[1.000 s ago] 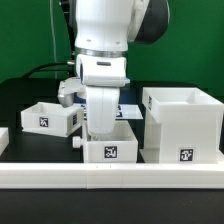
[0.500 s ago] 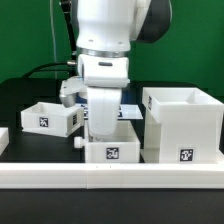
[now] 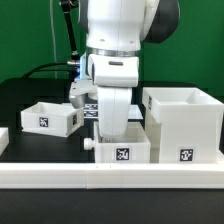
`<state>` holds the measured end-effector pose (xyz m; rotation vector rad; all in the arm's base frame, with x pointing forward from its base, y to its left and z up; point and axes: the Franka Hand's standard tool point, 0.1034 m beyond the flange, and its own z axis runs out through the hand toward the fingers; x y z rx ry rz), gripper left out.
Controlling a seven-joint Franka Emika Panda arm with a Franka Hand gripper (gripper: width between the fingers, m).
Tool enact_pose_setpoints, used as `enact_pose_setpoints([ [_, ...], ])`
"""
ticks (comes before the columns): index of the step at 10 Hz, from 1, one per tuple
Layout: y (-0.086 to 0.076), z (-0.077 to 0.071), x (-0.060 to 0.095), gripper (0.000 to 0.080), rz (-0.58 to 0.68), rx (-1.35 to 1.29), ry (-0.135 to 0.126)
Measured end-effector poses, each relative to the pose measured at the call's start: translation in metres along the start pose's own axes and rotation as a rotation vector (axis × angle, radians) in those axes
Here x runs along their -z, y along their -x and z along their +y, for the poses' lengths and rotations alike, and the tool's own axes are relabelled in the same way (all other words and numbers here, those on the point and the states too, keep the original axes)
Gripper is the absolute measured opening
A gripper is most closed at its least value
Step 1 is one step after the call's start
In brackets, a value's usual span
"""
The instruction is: Assemble drawer
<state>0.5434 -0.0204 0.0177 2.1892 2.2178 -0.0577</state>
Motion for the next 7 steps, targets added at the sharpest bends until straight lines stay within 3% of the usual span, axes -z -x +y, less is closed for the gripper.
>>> enact_pose_setpoints([
  [4, -0.0025, -0.0035, -0.0066, 0.0041, 0.002, -0.004, -0.012],
  [5, -0.0028, -0.0016, -0.006, 0.0041, 0.003, -0.004, 0.004],
  [6, -0.0032, 0.0017, -0.0052, 0.0041, 0.007, -0.005, 0.05],
  [7, -0.0026, -0.0024, -0.0074, 0.0041, 0.006, -0.006, 0.035],
])
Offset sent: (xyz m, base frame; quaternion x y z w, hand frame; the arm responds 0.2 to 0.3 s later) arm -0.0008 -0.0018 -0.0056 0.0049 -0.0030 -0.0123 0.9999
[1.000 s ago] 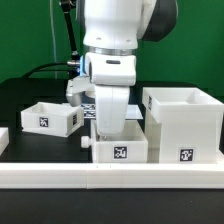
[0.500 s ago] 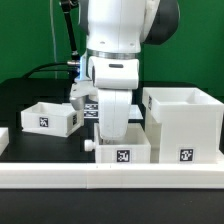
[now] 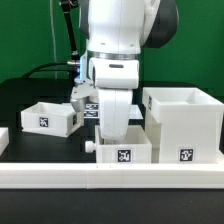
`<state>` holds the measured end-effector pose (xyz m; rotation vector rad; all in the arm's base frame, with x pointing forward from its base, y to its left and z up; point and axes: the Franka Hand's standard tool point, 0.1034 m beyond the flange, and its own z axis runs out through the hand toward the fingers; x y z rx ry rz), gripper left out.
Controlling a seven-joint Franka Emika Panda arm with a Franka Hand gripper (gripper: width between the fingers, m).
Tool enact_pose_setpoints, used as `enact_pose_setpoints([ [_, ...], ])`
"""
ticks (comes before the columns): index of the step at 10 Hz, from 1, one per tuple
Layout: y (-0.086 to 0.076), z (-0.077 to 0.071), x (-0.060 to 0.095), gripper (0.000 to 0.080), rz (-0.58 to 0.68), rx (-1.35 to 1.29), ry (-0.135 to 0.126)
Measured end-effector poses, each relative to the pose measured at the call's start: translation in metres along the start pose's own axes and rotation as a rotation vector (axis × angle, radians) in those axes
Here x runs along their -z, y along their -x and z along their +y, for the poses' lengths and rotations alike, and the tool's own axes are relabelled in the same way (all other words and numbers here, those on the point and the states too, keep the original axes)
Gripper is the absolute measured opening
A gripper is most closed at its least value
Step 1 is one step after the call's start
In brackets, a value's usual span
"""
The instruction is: Assemble drawer
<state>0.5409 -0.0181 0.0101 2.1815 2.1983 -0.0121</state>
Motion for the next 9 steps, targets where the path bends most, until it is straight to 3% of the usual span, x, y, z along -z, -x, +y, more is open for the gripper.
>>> enact_pose_setpoints([
  [2, -0.001, 0.002, -0.001, 0.0041, 0.003, -0.004, 0.03],
  [9, -0.011, 0.006, -0.004, 0.0041, -0.002, 0.012, 0.02],
])
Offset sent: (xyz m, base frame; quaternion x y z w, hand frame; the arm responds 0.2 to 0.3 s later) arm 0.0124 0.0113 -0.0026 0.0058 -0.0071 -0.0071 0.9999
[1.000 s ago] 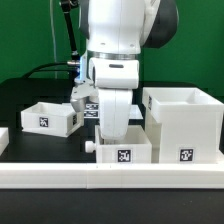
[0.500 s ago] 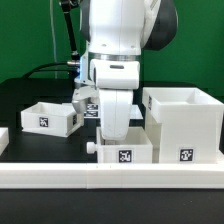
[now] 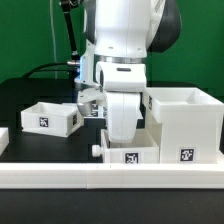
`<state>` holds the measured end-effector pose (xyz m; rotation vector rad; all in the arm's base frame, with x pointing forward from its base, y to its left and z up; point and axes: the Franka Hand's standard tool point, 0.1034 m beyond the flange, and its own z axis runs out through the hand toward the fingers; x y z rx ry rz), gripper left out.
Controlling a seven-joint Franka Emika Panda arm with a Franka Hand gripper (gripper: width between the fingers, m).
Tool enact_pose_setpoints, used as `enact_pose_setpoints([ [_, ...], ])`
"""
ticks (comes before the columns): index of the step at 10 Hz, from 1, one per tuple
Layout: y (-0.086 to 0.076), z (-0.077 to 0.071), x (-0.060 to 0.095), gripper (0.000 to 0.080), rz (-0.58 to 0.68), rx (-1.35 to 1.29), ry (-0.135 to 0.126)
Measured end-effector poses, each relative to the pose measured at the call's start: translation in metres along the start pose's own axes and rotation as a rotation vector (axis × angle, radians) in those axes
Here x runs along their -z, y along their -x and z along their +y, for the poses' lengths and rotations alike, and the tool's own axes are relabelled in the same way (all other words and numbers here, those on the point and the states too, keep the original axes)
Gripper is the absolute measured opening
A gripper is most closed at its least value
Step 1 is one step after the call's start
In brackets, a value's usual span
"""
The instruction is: Assemble drawer
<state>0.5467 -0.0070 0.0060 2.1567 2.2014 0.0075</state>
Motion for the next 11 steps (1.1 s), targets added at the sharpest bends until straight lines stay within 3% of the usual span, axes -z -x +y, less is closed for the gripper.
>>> enact_pose_setpoints([
  [1, 0.0015, -0.0006, 0.0002, 0.0041, -0.003, -0.001, -0.023],
  [11, -0.0063, 0.0, 0.0005, 0.0042, -0.009, 0.011, -0.028],
])
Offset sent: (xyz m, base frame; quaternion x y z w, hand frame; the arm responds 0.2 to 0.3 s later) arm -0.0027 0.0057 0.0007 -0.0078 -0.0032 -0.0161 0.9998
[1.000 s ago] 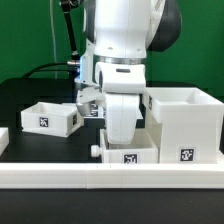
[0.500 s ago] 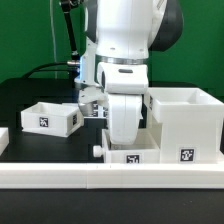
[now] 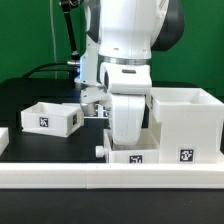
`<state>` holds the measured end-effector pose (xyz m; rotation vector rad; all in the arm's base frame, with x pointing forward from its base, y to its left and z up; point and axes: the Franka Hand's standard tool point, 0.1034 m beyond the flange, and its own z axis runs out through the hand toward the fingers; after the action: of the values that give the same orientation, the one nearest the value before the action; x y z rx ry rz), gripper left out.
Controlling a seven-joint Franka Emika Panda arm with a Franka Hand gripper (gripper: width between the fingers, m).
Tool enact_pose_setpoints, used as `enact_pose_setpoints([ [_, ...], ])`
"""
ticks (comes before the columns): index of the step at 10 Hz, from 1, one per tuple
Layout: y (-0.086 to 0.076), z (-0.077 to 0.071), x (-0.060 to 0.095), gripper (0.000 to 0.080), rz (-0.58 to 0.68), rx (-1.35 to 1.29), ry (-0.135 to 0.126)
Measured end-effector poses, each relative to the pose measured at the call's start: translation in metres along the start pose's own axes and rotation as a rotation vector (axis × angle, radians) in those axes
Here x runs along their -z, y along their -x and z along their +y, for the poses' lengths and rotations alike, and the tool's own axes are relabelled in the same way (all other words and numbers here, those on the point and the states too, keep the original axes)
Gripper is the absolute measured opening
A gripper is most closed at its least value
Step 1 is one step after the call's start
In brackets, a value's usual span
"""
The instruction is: Assemble drawer
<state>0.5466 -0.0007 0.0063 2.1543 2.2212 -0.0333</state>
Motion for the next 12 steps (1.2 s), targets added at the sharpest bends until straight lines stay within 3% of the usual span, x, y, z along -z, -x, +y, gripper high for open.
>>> enact_pose_setpoints([
  [3, -0.0078, 0.0003, 0.0003, 0.0042, 0.001, -0.054, 0.0],
  [5, -0.0068, 0.0007, 0.0004, 0.0042, -0.002, -0.049, -0.01],
  [12, -0.0026, 0.0009, -0.0003, 0.0042, -0.012, 0.022, -0.004],
])
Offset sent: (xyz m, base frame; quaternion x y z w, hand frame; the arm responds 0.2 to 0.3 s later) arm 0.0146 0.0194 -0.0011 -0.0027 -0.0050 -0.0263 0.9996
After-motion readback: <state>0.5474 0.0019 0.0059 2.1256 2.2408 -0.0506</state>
